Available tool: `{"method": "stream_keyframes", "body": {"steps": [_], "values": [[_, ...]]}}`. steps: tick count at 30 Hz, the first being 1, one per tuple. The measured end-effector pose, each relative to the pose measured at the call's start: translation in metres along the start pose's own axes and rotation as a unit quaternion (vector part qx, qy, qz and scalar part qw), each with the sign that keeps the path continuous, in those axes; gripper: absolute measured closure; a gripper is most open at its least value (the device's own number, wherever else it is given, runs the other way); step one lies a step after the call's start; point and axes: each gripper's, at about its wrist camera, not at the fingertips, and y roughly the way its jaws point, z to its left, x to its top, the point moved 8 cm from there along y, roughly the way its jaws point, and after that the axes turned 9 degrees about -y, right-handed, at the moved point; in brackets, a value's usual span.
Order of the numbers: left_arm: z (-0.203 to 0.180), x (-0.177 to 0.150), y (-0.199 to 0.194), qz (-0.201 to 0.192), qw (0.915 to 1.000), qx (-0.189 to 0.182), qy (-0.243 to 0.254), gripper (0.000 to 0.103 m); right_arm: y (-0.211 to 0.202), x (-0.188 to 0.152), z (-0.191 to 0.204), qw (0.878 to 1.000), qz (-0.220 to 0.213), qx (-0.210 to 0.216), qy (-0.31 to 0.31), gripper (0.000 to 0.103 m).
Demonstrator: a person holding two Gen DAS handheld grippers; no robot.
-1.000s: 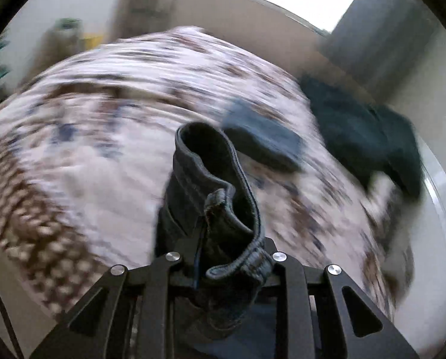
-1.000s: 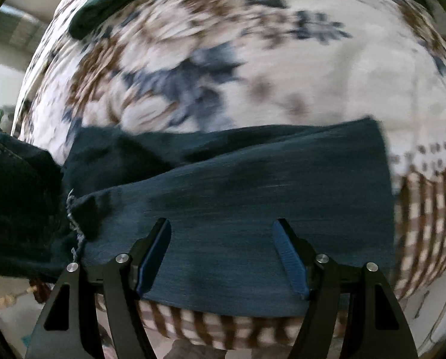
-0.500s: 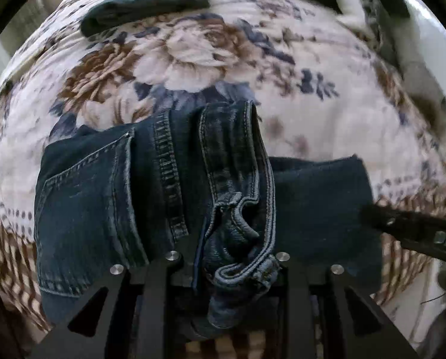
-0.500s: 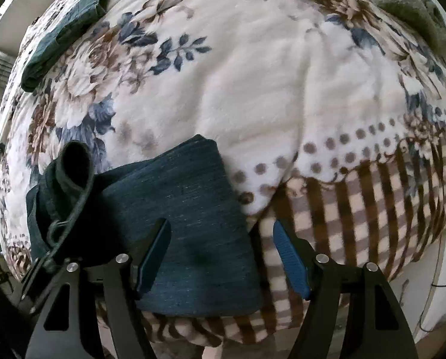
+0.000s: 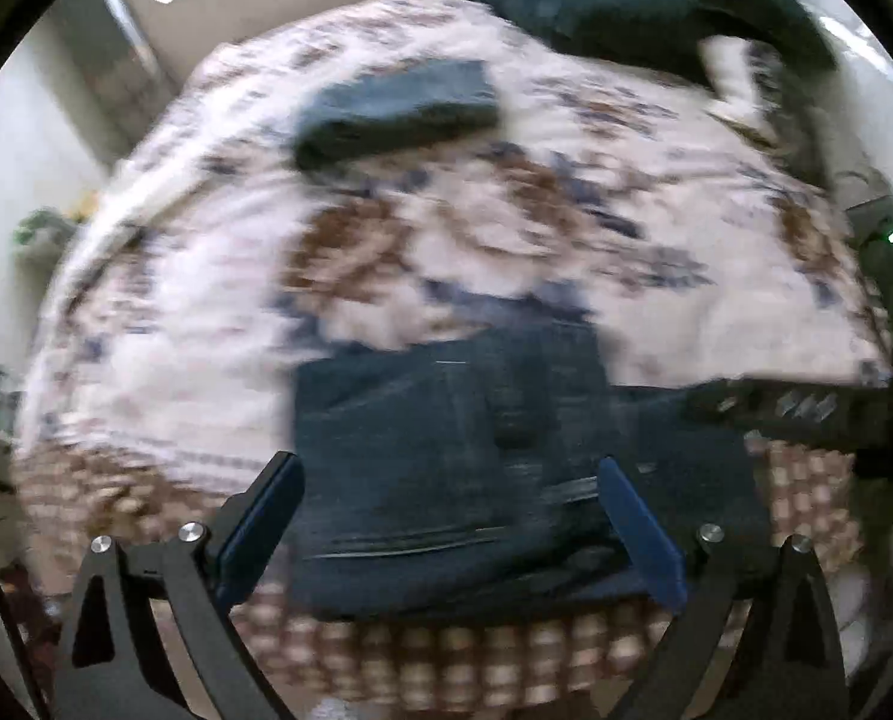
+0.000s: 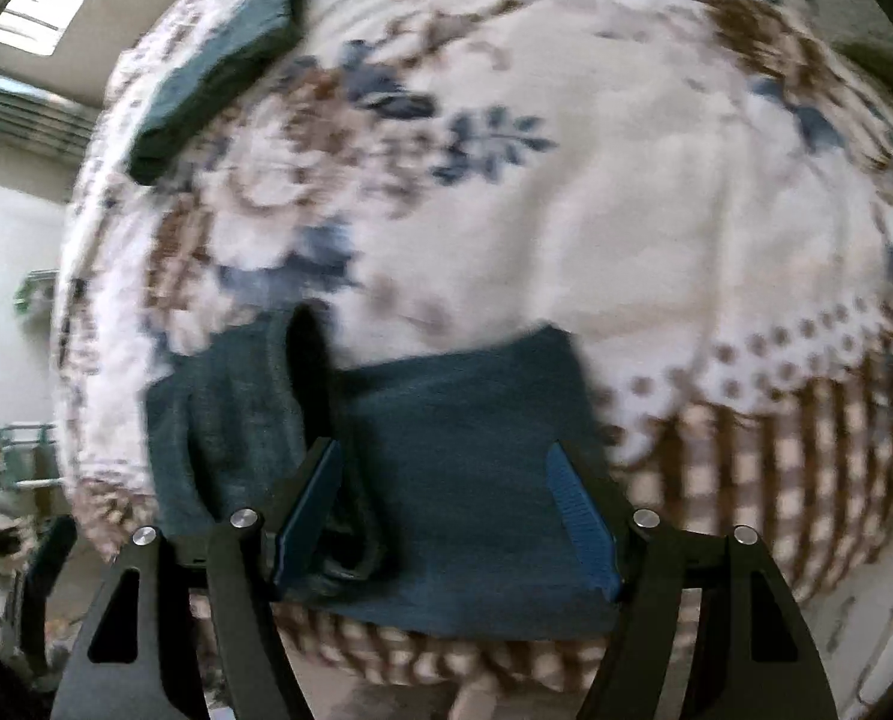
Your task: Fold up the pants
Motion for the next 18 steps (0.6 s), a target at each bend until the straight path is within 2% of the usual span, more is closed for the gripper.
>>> {"method": "stream_keyframes", "body": {"steps": [2, 5, 7, 9, 10, 11, 12, 13, 15, 18], "values": [[0.027, -0.002, 0.002, -0.005, 0.9993, 0.036, -0.010, 0.003, 0.007, 0.007, 0.019, 0.999, 0.006, 0.033, -0.013, 0.023], [0.071, -0.018, 0.029, 0.034, 0.9963, 0.071, -0.036, 0.003, 0.036, 0.006, 0.047, 0.995, 0.048, 0.077, -0.038, 0.023], [0.098, -0.030, 0.051, 0.069, 0.9919, 0.093, -0.053, 0.003, 0.067, 0.000, 0.063, 0.990, 0.095, 0.094, -0.048, 0.023], [0.113, -0.036, 0.060, 0.077, 0.9894, 0.107, -0.062, 0.003, 0.097, -0.011, 0.074, 0.983, 0.140, 0.106, -0.048, 0.021], [0.119, -0.039, 0.063, 0.079, 0.9884, 0.114, -0.063, 0.003, 0.106, -0.012, 0.078, 0.983, 0.142, 0.102, -0.048, 0.023], [0.123, -0.043, 0.065, 0.081, 0.9875, 0.119, -0.065, 0.003, 0.109, -0.011, 0.081, 0.985, 0.133, 0.095, -0.049, 0.028], [0.127, -0.044, 0.067, 0.082, 0.9872, 0.119, -0.068, 0.003, 0.109, -0.011, 0.088, 0.986, 0.125, 0.095, -0.058, 0.057], [0.128, -0.043, 0.067, 0.083, 0.9871, 0.118, -0.070, 0.003, 0.106, -0.012, 0.096, 0.985, 0.123, 0.104, -0.067, 0.074], [0.130, -0.041, 0.064, 0.083, 0.9874, 0.108, -0.080, 0.003, 0.090, -0.013, 0.108, 0.986, 0.100, 0.079, -0.103, 0.081], [0.132, -0.034, 0.060, 0.085, 0.9880, 0.084, -0.098, 0.003, 0.055, -0.011, 0.114, 0.988, 0.069, 0.070, -0.116, 0.082]]}}
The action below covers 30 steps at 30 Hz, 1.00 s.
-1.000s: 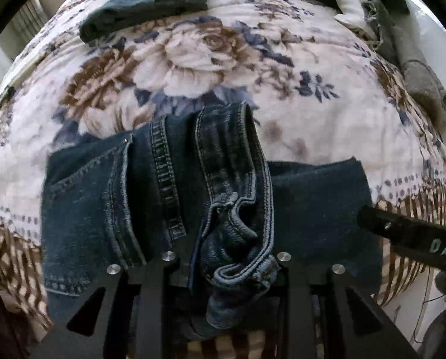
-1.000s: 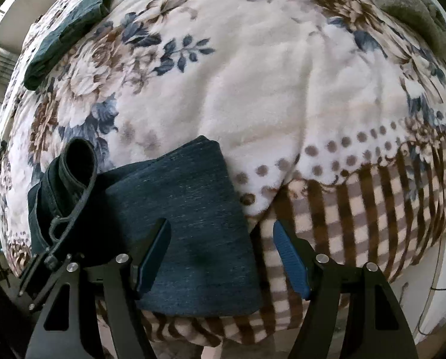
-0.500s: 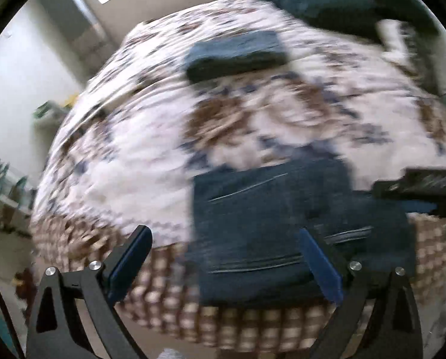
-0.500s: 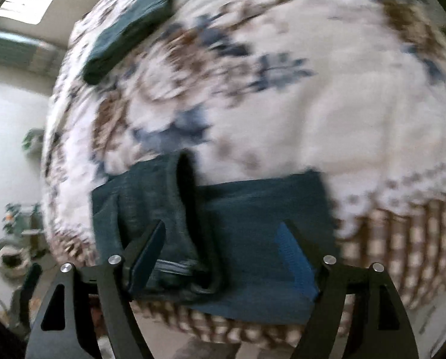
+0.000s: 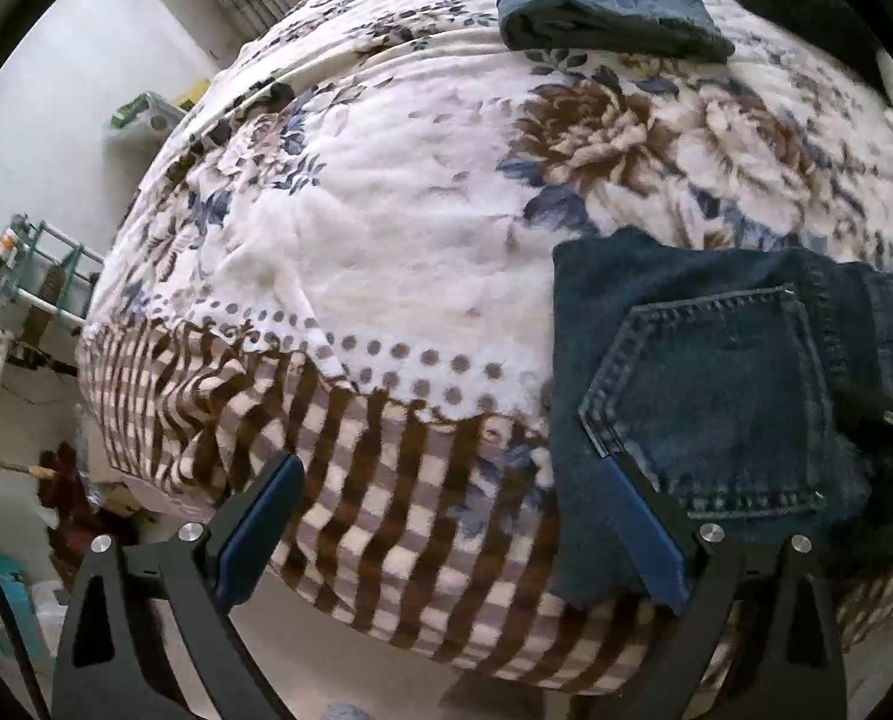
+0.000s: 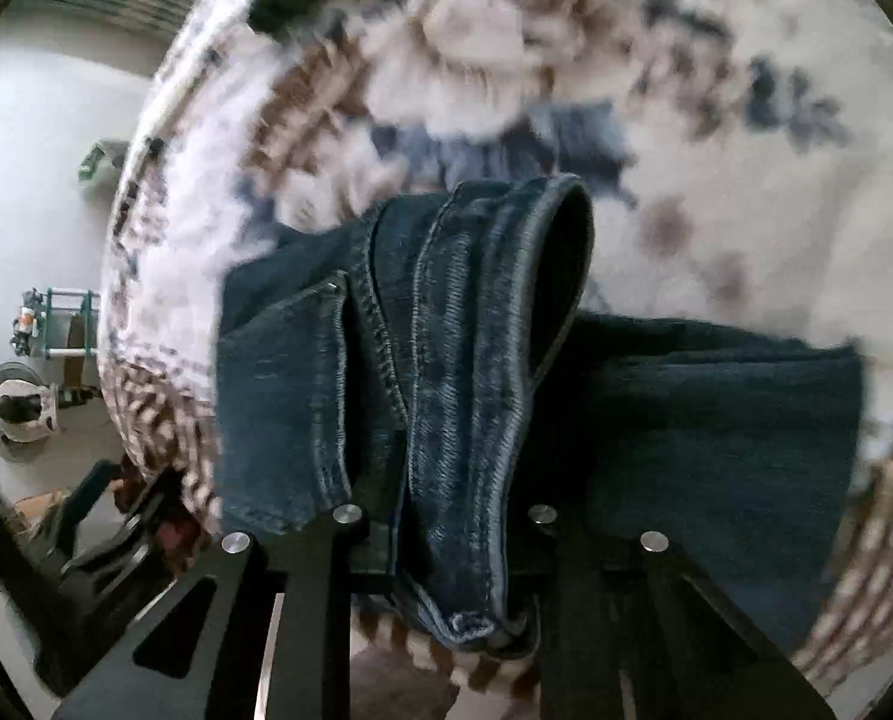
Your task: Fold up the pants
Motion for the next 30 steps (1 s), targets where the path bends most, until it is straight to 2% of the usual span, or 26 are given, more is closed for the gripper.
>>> {"method": "stream_keyframes", "body": {"steps": [3, 6, 9, 11, 12, 13, 14, 15, 16, 18, 20, 23, 24, 25, 26, 27, 28, 30], "values": [[-0.004, 0.010, -0.009, 0.001, 0.9994, -0.032, -0.013, 0.003, -0.056, -0.004, -0.011, 0.999, -0.039, -0.014, 0.015, 0.082], [-0.016, 0.021, -0.014, 0.011, 0.9967, -0.076, -0.028, 0.003, -0.104, -0.018, -0.050, 0.997, -0.049, -0.030, 0.049, 0.082], [-0.041, 0.031, -0.013, 0.024, 0.9923, -0.118, -0.030, 0.003, -0.123, -0.041, -0.099, 0.994, -0.037, -0.054, 0.089, 0.082], [-0.057, 0.036, -0.010, 0.035, 0.9896, -0.137, -0.027, 0.003, -0.122, -0.059, -0.141, 0.990, -0.018, -0.072, 0.122, 0.082], [-0.071, 0.039, -0.005, 0.045, 0.9865, -0.156, -0.025, 0.003, -0.113, -0.067, -0.155, 0.990, 0.000, -0.061, 0.129, 0.080], [-0.081, 0.042, -0.002, 0.048, 0.9847, -0.166, -0.024, 0.003, -0.099, -0.078, -0.171, 0.989, 0.022, -0.035, 0.141, 0.074], [-0.091, 0.044, 0.004, 0.049, 0.9837, -0.172, -0.020, 0.003, -0.090, -0.085, -0.183, 0.986, 0.033, -0.030, 0.159, 0.066], [-0.101, 0.046, 0.012, 0.057, 0.9823, -0.178, -0.015, 0.003, -0.084, -0.089, -0.192, 0.983, 0.038, -0.034, 0.176, 0.051], [-0.111, 0.046, 0.021, 0.070, 0.9801, -0.185, -0.014, 0.003, -0.079, -0.091, -0.198, 0.981, 0.035, -0.035, 0.187, 0.048], [-0.126, 0.048, 0.043, 0.104, 0.9740, -0.200, -0.021, 0.003, -0.081, -0.093, -0.203, 0.977, 0.009, -0.022, 0.212, 0.044], [-0.141, 0.048, 0.070, 0.150, 0.9630, -0.219, -0.046, 0.003, -0.085, -0.094, -0.207, 0.972, -0.023, -0.008, 0.234, 0.040], [-0.159, 0.045, 0.101, 0.208, 0.9403, -0.257, -0.082, 0.003, -0.082, -0.097, -0.213, 0.963, -0.045, 0.016, 0.264, 0.039], [-0.163, 0.048, 0.104, 0.206, 0.9373, -0.266, -0.091, 0.010, -0.076, -0.098, -0.214, 0.960, -0.048, 0.026, 0.274, 0.039], [-0.165, 0.050, 0.103, 0.199, 0.9367, -0.274, -0.091, 0.033, -0.073, -0.098, -0.216, 0.960, -0.049, 0.029, 0.276, 0.040], [-0.170, 0.053, 0.099, 0.190, 0.9348, -0.289, -0.082, 0.049, -0.071, -0.097, -0.217, 0.961, -0.051, 0.026, 0.271, 0.044], [-0.174, 0.057, 0.095, 0.182, 0.9385, -0.286, -0.064, 0.062, -0.072, -0.096, -0.219, 0.964, -0.052, 0.018, 0.259, 0.060], [-0.175, 0.060, 0.092, 0.174, 0.9412, -0.285, -0.054, 0.070, -0.071, -0.097, -0.216, 0.967, -0.047, 0.002, 0.249, 0.078], [-0.175, 0.067, 0.093, 0.161, 0.9496, -0.267, -0.031, 0.076, -0.072, -0.097, -0.225, 0.968, -0.045, -0.034, 0.244, 0.078]]}}
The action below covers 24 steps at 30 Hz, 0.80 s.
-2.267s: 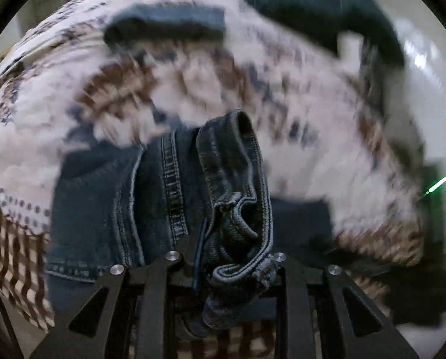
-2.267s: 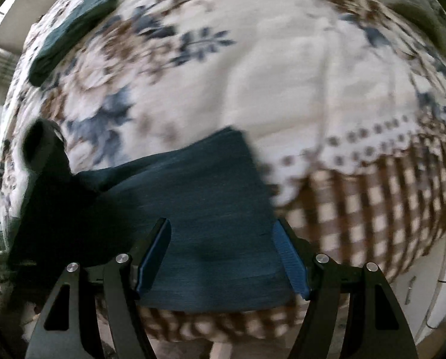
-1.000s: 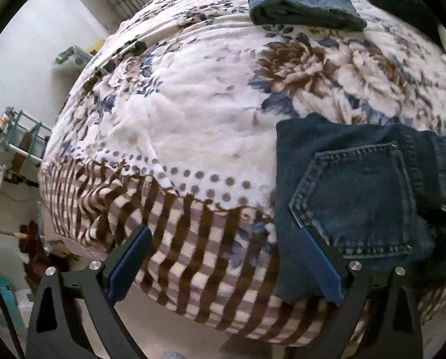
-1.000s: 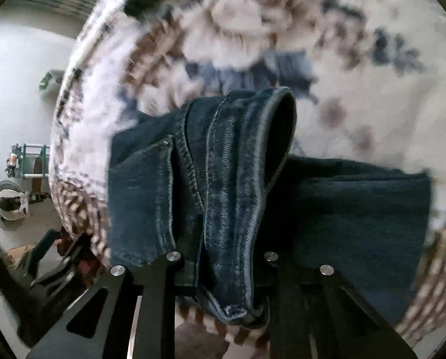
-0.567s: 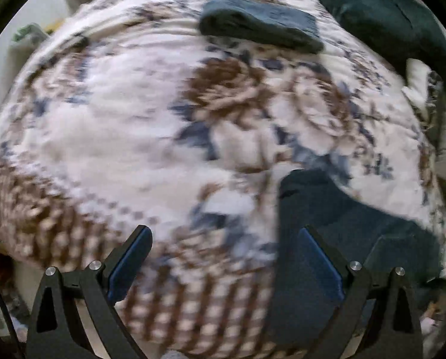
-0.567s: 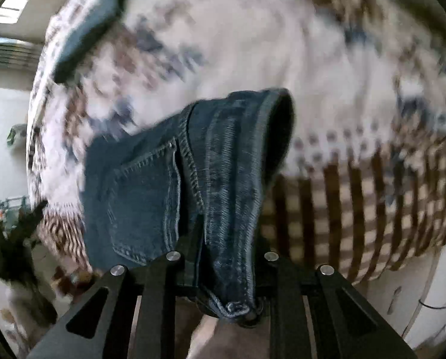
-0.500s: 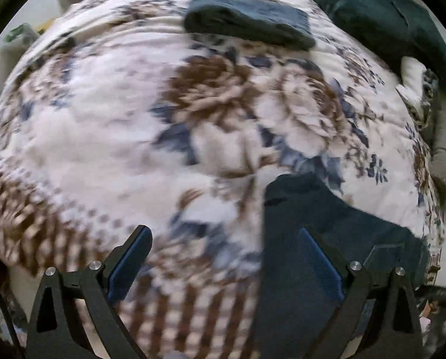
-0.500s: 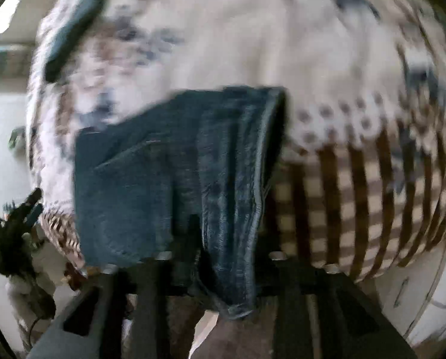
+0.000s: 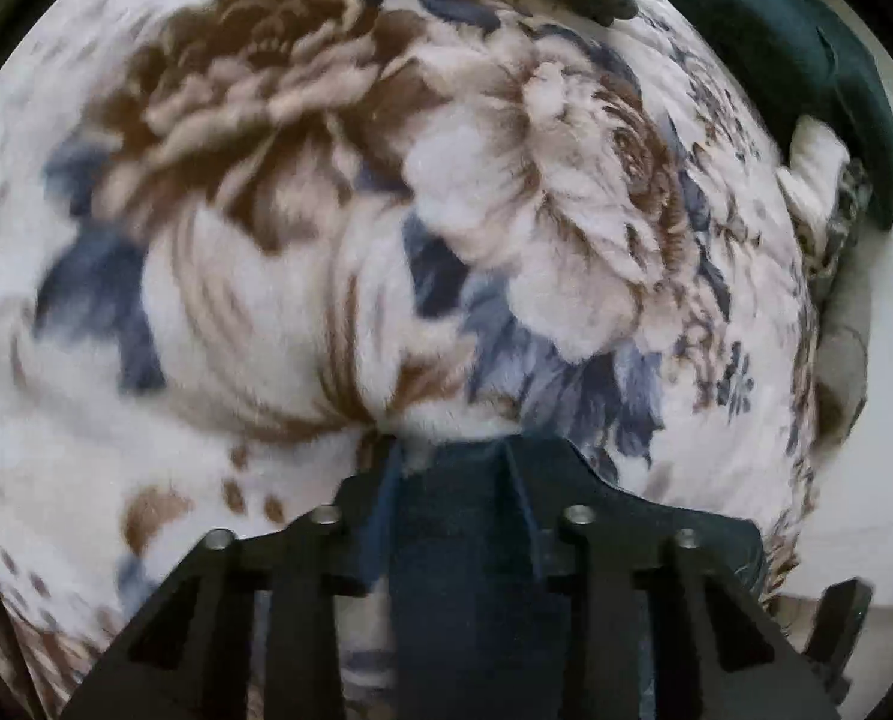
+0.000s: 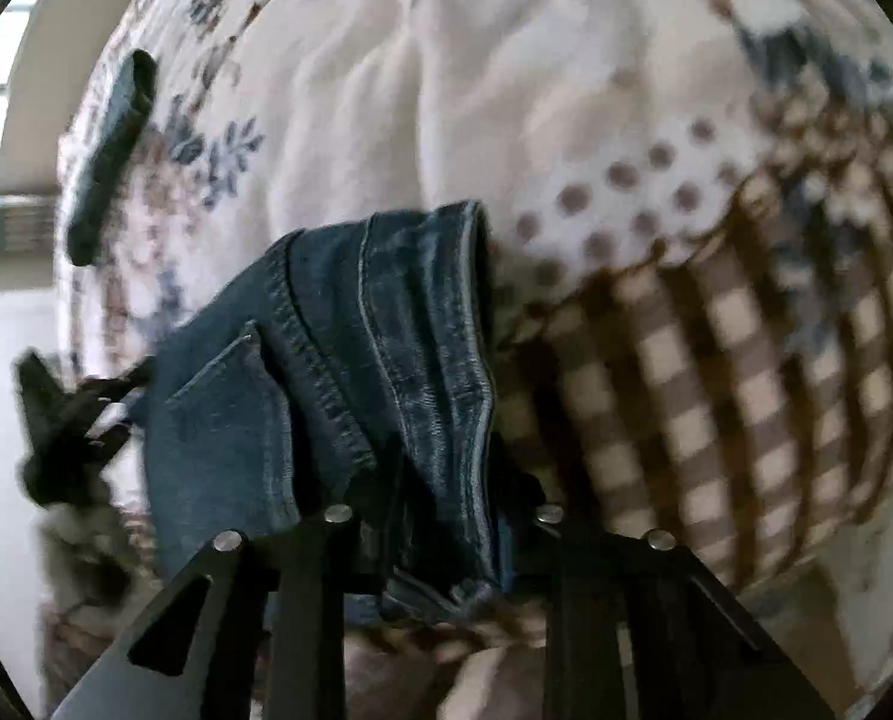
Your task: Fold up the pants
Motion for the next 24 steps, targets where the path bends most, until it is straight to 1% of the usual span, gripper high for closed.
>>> {"method": "stream_keyframes", "body": {"steps": [1, 2, 3, 4, 5, 6, 7, 8, 9, 10, 11, 12, 14, 15, 16, 18, 19, 20, 21, 22, 23, 24], "values": [[0.006, 0.007, 0.001, -0.009, 0.9997, 0.024, 0.003, 0.078, 0.000, 0.002, -0.005, 1.000, -0.002, 0.003, 0.008, 0.078], [0.012, 0.012, 0.004, -0.006, 0.9994, 0.033, -0.003, 0.079, 0.000, 0.002, -0.009, 1.000, 0.002, 0.008, 0.016, 0.078], [0.015, 0.015, 0.005, 0.002, 0.9996, 0.024, -0.014, 0.080, 0.003, 0.001, -0.009, 1.000, 0.012, 0.010, 0.016, 0.078], [0.015, 0.016, 0.001, 0.003, 0.9996, 0.011, -0.025, 0.080, 0.003, 0.000, -0.008, 1.000, 0.018, 0.009, 0.010, 0.074], [0.014, 0.016, -0.004, -0.001, 0.9996, 0.006, -0.026, 0.079, 0.000, -0.001, -0.006, 1.000, 0.021, 0.010, 0.005, 0.071], [0.011, 0.014, -0.013, -0.010, 0.9998, 0.007, -0.017, 0.077, -0.004, -0.001, -0.005, 1.000, 0.019, 0.012, 0.008, 0.059], [0.009, 0.010, -0.020, -0.013, 0.9999, 0.007, -0.010, 0.070, -0.011, -0.002, -0.005, 1.000, 0.010, 0.019, 0.022, 0.048], [0.006, 0.005, -0.028, -0.014, 0.9999, 0.000, -0.003, 0.067, -0.020, -0.003, -0.006, 0.999, -0.005, 0.032, 0.041, 0.042], [0.004, -0.006, -0.038, -0.015, 0.9999, -0.006, 0.004, 0.057, -0.028, -0.007, -0.008, 0.997, -0.016, 0.043, 0.059, 0.036], [0.004, -0.016, -0.044, -0.015, 0.9998, -0.009, 0.007, 0.042, -0.036, -0.014, -0.012, 0.994, -0.030, 0.056, 0.084, 0.036], [0.003, -0.027, -0.050, -0.014, 0.9998, -0.013, 0.005, 0.037, -0.041, -0.021, -0.014, 0.991, -0.038, 0.067, 0.106, 0.036], [0.007, -0.033, -0.053, -0.013, 0.9997, -0.019, 0.001, 0.036, -0.043, -0.035, -0.017, 0.986, -0.040, 0.083, 0.138, 0.036], [0.011, -0.062, -0.054, 0.010, 0.9994, -0.031, -0.013, 0.036, -0.034, -0.057, -0.017, 0.976, -0.027, 0.110, 0.185, 0.035], [0.013, -0.070, -0.053, 0.018, 0.9991, -0.033, -0.020, 0.036, -0.025, -0.067, -0.014, 0.969, -0.015, 0.131, 0.207, 0.035], [0.014, -0.077, -0.050, 0.025, 0.9987, -0.036, -0.025, 0.036, -0.011, -0.075, -0.005, 0.960, -0.004, 0.166, 0.225, 0.035], [0.016, -0.095, -0.040, 0.045, 0.9981, -0.033, -0.028, 0.035, 0.012, -0.081, 0.007, 0.945, 0.008, 0.203, 0.258, 0.036], [0.018, -0.099, -0.039, 0.047, 0.9978, -0.036, -0.032, 0.035, 0.025, -0.079, 0.014, 0.938, 0.005, 0.218, 0.270, 0.039], [0.018, -0.102, -0.036, 0.045, 0.9978, -0.035, -0.033, 0.035, 0.034, -0.075, 0.018, 0.939, 0.003, 0.209, 0.272, 0.046], [0.019, -0.103, -0.034, 0.042, 0.9983, -0.029, -0.026, 0.033, 0.040, -0.070, 0.020, 0.944, -0.003, 0.188, 0.270, 0.054], [0.019, -0.103, -0.033, 0.038, 0.9989, -0.023, -0.017, 0.032, 0.038, -0.067, 0.023, 0.950, -0.012, 0.177, 0.259, 0.063], [0.021, -0.101, -0.033, 0.036, 0.9991, -0.019, -0.010, 0.032, 0.033, -0.062, 0.029, 0.957, -0.021, 0.165, 0.237, 0.066], [0.020, -0.100, -0.032, 0.034, 0.9993, -0.014, 0.000, 0.031, 0.025, -0.057, 0.037, 0.967, -0.033, 0.152, 0.204, 0.073]]}}
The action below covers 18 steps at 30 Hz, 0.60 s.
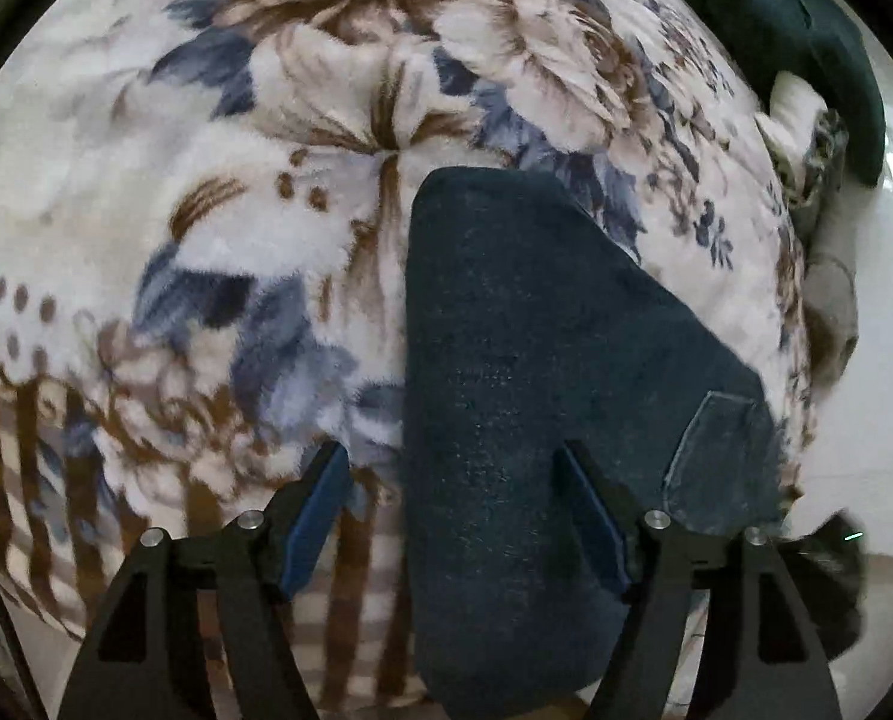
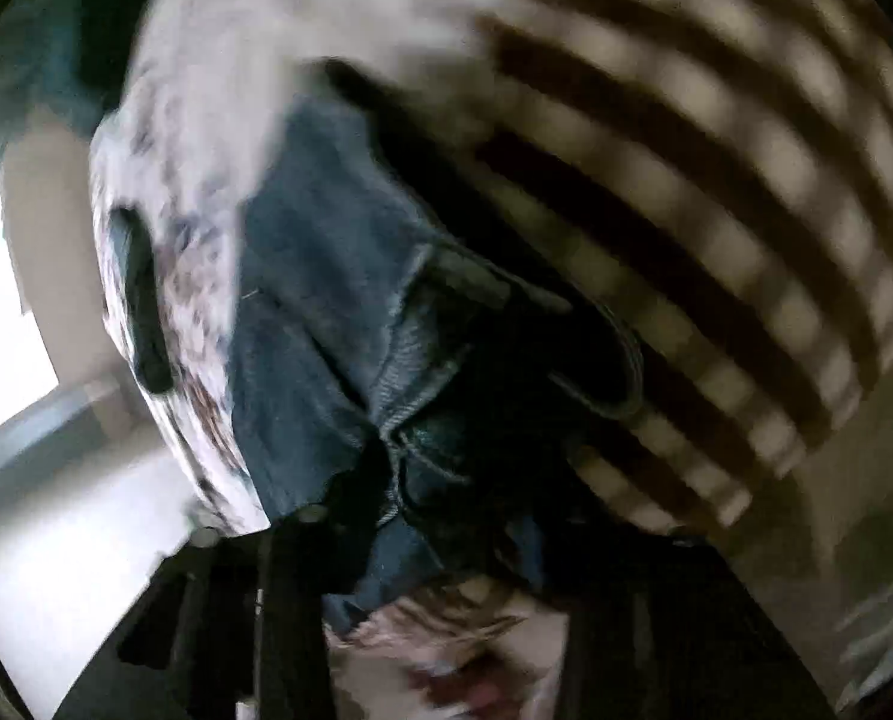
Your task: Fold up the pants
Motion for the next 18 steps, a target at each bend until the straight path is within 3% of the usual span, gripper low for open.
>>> {"method": "stream_keyframes", "body": {"steps": [3, 5, 7, 11, 12, 14, 15, 18], "values": [[-0.001, 0.000, 0.004, 0.003, 0.9997, 0.009, 0.023, 0.022, -0.025, -0.001, 0.036, 0.992, -0.047, -0.022, -0.118, 0.078], [0.000, -0.003, 0.008, 0.005, 0.9995, 0.012, 0.030, 0.019, -0.024, -0.002, 0.035, 0.983, -0.051, -0.066, -0.166, 0.078], [-0.002, -0.006, 0.011, 0.008, 0.9990, 0.016, 0.041, 0.018, -0.001, -0.002, 0.007, 0.986, -0.010, -0.096, -0.136, 0.074], [-0.001, -0.009, 0.002, 0.008, 0.9991, 0.016, 0.039, 0.019, 0.005, 0.001, -0.008, 0.999, 0.010, -0.027, -0.038, 0.053], [-0.001, -0.009, -0.001, 0.006, 0.9991, 0.017, 0.038, 0.019, -0.002, -0.002, -0.008, 0.999, 0.007, -0.030, -0.033, 0.047], [-0.001, -0.011, -0.009, 0.003, 0.9993, 0.015, 0.034, 0.019, -0.014, -0.009, -0.004, 0.999, -0.003, -0.027, -0.022, 0.047], [-0.001, -0.014, -0.012, 0.003, 0.9994, 0.013, 0.031, 0.019, -0.014, -0.015, 0.001, 1.000, 0.001, -0.003, -0.009, 0.047], [0.000, -0.021, -0.014, 0.012, 0.9998, -0.001, 0.014, 0.019, -0.001, -0.027, 0.010, 0.999, 0.035, 0.032, 0.011, 0.047]]}}
